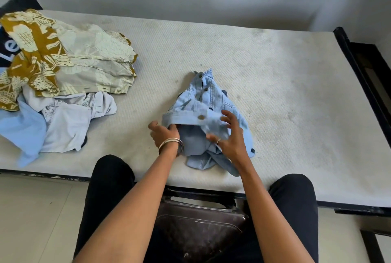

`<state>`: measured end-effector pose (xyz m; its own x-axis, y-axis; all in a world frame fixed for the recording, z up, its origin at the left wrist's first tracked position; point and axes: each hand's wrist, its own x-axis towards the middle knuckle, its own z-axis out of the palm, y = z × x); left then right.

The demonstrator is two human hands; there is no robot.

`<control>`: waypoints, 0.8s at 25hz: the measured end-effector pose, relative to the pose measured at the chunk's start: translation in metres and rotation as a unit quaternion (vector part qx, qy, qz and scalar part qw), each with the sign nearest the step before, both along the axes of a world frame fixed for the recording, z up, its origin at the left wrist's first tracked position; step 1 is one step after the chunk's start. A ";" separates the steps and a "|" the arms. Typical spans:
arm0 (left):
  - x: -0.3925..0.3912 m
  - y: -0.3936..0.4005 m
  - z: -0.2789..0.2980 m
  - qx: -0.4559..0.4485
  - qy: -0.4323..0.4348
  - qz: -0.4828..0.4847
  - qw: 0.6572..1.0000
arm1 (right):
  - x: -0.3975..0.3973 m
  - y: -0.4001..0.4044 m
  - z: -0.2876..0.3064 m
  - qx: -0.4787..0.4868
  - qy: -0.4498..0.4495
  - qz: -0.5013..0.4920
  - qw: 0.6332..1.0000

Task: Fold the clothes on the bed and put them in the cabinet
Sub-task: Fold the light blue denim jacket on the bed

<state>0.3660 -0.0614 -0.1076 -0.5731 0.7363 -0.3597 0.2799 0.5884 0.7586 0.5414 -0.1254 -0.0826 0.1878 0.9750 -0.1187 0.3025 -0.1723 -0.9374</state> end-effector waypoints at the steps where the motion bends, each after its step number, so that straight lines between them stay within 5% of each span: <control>1: -0.007 0.006 -0.005 -0.032 -0.054 0.013 0.998 | 0.006 -0.005 -0.016 -0.067 -0.154 0.019 0.986; 3: -0.018 0.006 -0.014 -0.070 -0.089 -0.030 0.993 | 0.007 -0.019 -0.043 -0.181 -0.352 0.031 0.918; 5: -0.021 0.001 -0.026 -0.058 -0.154 -0.004 0.986 | 0.006 -0.026 -0.058 -0.190 -0.410 0.000 0.892; 10: -0.027 0.026 -0.030 0.001 -0.265 0.092 0.960 | 0.021 0.015 -0.018 -0.080 -0.310 -0.169 0.932; 14: -0.011 0.074 0.008 0.065 -0.269 0.153 0.949 | 0.049 0.079 0.046 -0.148 -0.211 -0.267 0.929; 16: -0.002 0.110 0.063 0.128 -0.201 0.079 0.968 | 0.062 0.124 0.085 -0.110 -0.060 -0.286 0.950; 18: -0.001 0.148 0.121 0.196 -0.034 0.014 0.980 | 0.068 0.165 0.138 0.011 0.028 -0.309 0.950; 20: -0.007 0.170 0.173 0.309 0.160 0.000 0.938 | 0.076 0.187 0.186 0.127 0.022 -0.345 0.930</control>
<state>0.3589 0.1082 0.0653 -0.5785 0.7478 0.3259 0.5511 0.0638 0.8320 0.6174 0.0612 0.1038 0.7798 0.6215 0.0757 0.1614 -0.0828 -0.9834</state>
